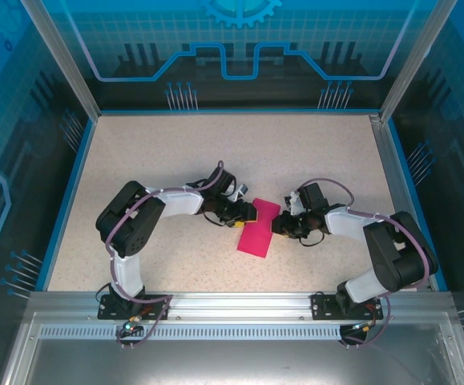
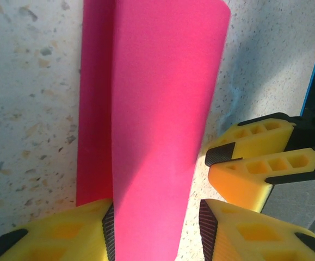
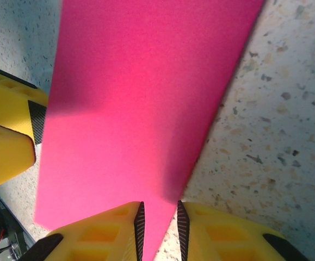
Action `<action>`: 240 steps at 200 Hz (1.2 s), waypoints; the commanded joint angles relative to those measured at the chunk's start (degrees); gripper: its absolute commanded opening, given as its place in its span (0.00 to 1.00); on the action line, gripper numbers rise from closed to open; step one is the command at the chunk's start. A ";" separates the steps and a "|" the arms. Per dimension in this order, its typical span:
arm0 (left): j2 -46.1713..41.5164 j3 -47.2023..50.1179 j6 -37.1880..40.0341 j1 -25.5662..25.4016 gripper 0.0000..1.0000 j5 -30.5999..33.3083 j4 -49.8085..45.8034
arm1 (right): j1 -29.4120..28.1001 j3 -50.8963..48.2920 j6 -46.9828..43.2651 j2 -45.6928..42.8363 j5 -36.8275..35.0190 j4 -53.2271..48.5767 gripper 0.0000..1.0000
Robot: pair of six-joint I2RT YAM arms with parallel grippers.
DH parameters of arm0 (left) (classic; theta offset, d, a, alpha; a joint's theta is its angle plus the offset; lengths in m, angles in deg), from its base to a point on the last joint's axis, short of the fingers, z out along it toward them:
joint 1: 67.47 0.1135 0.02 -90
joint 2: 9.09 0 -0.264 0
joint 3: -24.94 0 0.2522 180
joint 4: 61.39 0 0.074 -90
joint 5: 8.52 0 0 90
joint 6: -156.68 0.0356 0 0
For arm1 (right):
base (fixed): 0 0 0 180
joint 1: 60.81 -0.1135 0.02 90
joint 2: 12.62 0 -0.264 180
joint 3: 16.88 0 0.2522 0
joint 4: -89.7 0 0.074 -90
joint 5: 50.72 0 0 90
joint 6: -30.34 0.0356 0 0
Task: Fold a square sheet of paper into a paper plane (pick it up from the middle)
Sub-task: Fold the triangle a second time at the center of the table.
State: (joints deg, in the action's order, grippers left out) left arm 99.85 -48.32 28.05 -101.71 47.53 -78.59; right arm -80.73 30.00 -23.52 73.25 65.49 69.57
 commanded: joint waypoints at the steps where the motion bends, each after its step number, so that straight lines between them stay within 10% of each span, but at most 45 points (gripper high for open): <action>1: 1.68 -1.65 0.63 -0.24 0.46 -3.27 0.88 | 1.03 0.73 -0.81 -0.61 1.46 -0.22 0.26; 39: 3.04 -3.30 1.72 -0.29 0.43 -2.43 -1.24 | 1.29 0.45 -0.81 -2.44 1.38 -0.91 0.26; 96: 2.37 -3.33 -0.52 -0.30 0.00 -1.98 1.02 | 1.44 -1.28 -2.35 -9.93 -2.64 -4.52 0.36; 240: -26.47 4.40 -1.16 0.76 0.00 16.59 -12.28 | 1.51 -0.71 -3.91 -29.11 -11.80 -16.81 0.82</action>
State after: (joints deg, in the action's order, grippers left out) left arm 79.96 -41.81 24.59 -101.32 57.78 -81.17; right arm -79.97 29.35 -27.76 46.14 56.12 56.15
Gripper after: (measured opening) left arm 0.062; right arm 0.814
